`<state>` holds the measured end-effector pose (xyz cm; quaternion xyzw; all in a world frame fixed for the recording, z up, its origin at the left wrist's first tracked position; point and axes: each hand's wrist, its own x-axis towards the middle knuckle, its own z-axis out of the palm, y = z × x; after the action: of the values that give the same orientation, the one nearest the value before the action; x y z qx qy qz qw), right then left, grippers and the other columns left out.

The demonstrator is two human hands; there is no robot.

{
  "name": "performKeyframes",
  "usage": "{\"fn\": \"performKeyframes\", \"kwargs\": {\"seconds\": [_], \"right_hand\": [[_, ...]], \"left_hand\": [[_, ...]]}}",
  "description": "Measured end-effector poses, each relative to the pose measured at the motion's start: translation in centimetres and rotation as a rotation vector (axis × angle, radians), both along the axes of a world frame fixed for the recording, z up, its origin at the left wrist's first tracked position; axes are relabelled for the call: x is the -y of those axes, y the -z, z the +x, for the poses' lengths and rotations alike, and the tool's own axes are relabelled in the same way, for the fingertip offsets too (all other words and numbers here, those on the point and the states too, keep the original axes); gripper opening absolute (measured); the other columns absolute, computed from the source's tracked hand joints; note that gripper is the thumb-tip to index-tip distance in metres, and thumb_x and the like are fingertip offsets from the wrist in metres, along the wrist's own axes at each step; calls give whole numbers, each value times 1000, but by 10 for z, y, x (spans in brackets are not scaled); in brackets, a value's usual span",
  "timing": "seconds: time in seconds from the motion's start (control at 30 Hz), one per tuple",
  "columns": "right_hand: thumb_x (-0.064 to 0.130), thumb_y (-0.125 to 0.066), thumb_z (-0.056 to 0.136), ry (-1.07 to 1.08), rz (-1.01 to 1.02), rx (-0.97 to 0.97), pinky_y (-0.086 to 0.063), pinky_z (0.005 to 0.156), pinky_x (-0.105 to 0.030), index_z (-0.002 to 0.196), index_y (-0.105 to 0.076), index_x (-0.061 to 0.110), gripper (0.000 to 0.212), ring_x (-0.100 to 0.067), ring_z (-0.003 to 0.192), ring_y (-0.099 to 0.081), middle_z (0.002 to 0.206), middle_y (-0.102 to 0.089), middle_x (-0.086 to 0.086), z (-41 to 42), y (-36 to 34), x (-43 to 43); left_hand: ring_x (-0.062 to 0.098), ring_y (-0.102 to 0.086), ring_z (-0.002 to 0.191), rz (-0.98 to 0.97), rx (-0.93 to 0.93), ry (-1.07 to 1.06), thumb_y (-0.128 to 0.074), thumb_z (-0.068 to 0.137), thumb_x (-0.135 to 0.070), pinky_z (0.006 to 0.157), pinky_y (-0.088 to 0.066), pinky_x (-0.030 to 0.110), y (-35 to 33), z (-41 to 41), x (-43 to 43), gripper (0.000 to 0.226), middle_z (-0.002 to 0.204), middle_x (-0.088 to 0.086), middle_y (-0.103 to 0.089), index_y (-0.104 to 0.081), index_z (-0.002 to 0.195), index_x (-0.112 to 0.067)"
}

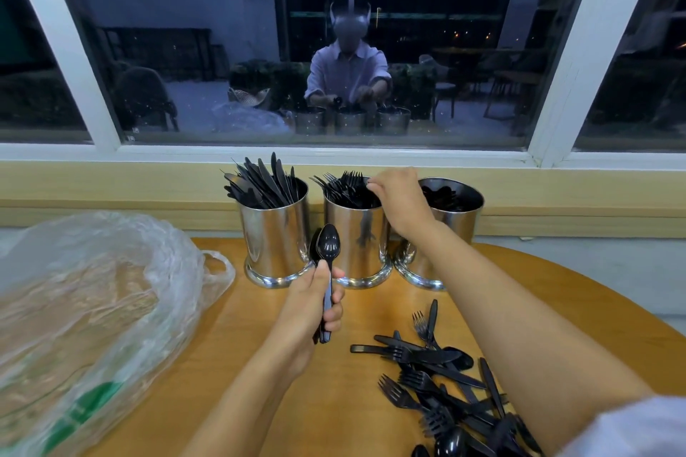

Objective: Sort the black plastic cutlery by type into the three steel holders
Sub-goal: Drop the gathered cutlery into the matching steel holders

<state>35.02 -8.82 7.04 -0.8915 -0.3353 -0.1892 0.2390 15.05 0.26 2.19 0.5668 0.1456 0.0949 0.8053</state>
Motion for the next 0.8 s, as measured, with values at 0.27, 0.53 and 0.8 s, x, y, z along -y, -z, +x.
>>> {"fn": "performKeyframes", "kwargs": {"seconds": [0.27,0.53,0.8], "right_hand": [[21,-49,101,-434,286,-584,-43,68,-10,121,-62,13,26,12,73,-54,91,-61,17,-83,1,26],[10,-50,99,-317,478,-602,-39,55,-11,112,-62,3,19,3,56,-47,71,-57,14,-69,3,77],[10,-52,97,110,607,170,-43,72,-16,106,-63,9,14,-7,79,-55,91,-60,8,15,-63,145]], "left_hand": [[9,-36,46,148,62,81,-37,101,-42,44,-34,21,-2,2,9,41,59,-3,-43,-58,99,-7],[16,-63,73,183,-5,230,-31,101,-50,72,-57,29,2,23,39,52,79,4,-65,-65,114,-13],[13,-58,94,675,-83,98,-52,100,-17,83,-47,22,53,59,59,11,102,-1,-64,-63,103,-19]]}}
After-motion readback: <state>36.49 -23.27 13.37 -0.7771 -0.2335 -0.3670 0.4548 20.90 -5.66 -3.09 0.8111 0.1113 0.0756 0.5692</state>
